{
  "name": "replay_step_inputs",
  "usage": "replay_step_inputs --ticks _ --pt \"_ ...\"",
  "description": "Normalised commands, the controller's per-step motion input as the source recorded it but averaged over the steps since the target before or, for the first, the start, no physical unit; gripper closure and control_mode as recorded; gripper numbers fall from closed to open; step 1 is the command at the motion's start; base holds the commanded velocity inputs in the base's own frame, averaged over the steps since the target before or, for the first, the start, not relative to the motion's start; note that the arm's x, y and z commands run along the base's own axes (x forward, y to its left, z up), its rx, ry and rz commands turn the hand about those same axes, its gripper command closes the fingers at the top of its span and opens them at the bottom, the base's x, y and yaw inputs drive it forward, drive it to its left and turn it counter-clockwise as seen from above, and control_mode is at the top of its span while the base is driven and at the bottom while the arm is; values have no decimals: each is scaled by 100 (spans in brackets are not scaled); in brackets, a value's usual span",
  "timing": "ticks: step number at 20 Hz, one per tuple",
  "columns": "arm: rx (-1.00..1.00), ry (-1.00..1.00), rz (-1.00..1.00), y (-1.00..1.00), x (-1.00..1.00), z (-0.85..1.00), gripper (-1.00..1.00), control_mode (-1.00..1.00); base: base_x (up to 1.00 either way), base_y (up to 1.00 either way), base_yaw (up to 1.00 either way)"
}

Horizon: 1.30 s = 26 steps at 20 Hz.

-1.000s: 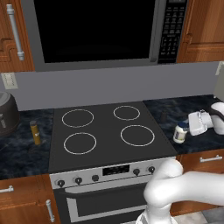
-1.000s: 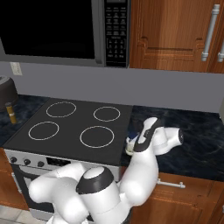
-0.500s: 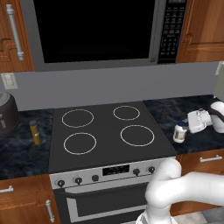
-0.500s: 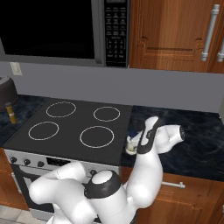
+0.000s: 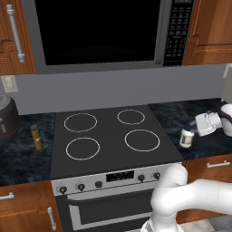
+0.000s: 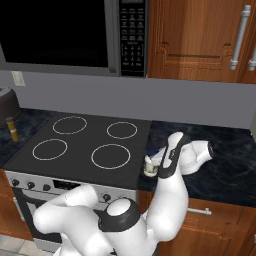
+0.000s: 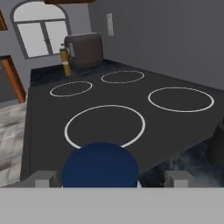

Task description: Collect the turmeric, mayonnaise, and shaker from the cabinet and place them next to the stove.

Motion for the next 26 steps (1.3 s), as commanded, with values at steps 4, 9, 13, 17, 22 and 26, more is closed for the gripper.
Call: replay_step_inputs --ticks 4,9,13,17,22,26 --pt "0 1 0 -1 -13 33 -100 -100 0 0 0" --pt "0 2 0 -1 -14 50 -100 -100 0 0 0" --pt "0 3 0 3 -26 47 -100 -100 0 0 0" --pt "0 6 -1 44 -49 30 -100 -100 0 0 0" --pt "-3 10 0 85 -51 7 -100 -100 0 0 0" --pt "-6 9 0 100 -48 0 -100 -100 0 0 0"
